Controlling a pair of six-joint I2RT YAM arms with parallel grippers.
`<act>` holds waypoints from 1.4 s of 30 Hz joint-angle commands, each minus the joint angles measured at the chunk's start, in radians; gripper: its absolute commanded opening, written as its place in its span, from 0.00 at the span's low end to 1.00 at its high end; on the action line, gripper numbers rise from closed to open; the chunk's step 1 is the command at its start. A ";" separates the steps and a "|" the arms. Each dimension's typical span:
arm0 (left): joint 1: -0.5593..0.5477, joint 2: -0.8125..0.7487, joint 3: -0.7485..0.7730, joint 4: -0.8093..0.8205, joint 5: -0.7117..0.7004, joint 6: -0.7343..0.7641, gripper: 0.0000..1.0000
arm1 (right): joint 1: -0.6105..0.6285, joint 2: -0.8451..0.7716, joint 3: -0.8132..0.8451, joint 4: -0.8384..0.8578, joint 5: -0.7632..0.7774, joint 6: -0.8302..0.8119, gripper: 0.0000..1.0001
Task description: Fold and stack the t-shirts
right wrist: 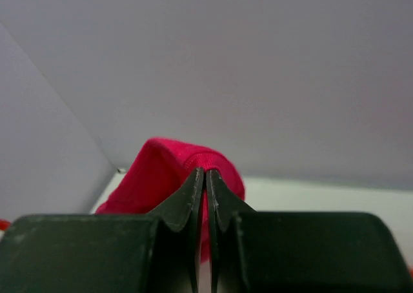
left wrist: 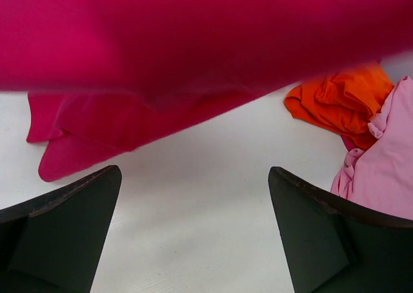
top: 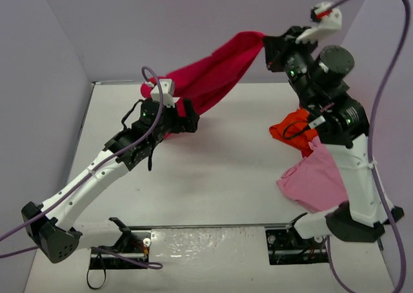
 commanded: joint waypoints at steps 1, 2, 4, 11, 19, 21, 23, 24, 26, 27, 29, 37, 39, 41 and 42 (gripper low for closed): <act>0.008 -0.024 0.049 0.023 0.001 -0.005 0.97 | -0.015 -0.096 -0.327 0.037 0.114 0.141 0.00; 0.009 -0.023 0.057 0.000 -0.004 0.006 0.97 | -0.015 -0.123 -0.390 0.034 0.133 0.169 0.00; 0.011 -0.023 0.066 -0.031 -0.015 0.021 0.97 | -0.015 -0.176 -0.499 0.013 0.159 0.212 0.00; 0.013 -0.021 0.051 -0.064 -0.025 0.029 0.97 | -0.011 -0.252 -0.644 -0.146 0.263 0.316 0.00; 0.027 0.063 -0.020 0.005 0.003 0.021 0.97 | -0.011 -0.318 -0.734 -0.240 0.354 0.368 0.00; 0.042 0.122 -0.018 -0.010 0.018 0.009 0.97 | -0.011 -0.330 -0.750 -0.240 0.354 0.375 0.00; 0.058 0.196 0.011 -0.064 0.016 -0.002 0.97 | -0.011 -0.339 -0.757 -0.240 0.354 0.377 0.00; 0.064 0.234 0.034 -0.099 0.004 -0.004 0.97 | -0.012 -0.343 -0.759 -0.241 0.353 0.377 0.00; 0.087 0.303 0.107 -0.167 -0.001 -0.021 0.97 | -0.012 -0.352 -0.764 -0.242 0.349 0.373 0.00; 0.103 0.334 0.116 -0.198 -0.002 -0.023 0.97 | -0.012 -0.355 -0.767 -0.243 0.347 0.372 0.00; 0.136 0.408 0.164 -0.239 0.030 -0.061 0.97 | -0.013 -0.362 -0.779 -0.243 0.344 0.369 0.00; 0.327 0.430 0.098 -0.178 0.086 -0.157 0.97 | -0.017 -0.359 -0.808 -0.243 0.354 0.330 0.00; 0.344 0.451 0.117 -0.219 0.056 -0.148 0.97 | -0.017 -0.353 -0.813 -0.243 0.354 0.322 0.00; 0.373 0.482 0.135 -0.232 0.059 -0.148 0.97 | -0.018 -0.341 -0.819 -0.240 0.351 0.317 0.00; 0.379 0.492 0.136 -0.221 0.072 -0.146 0.97 | -0.017 -0.336 -0.823 -0.238 0.350 0.316 0.00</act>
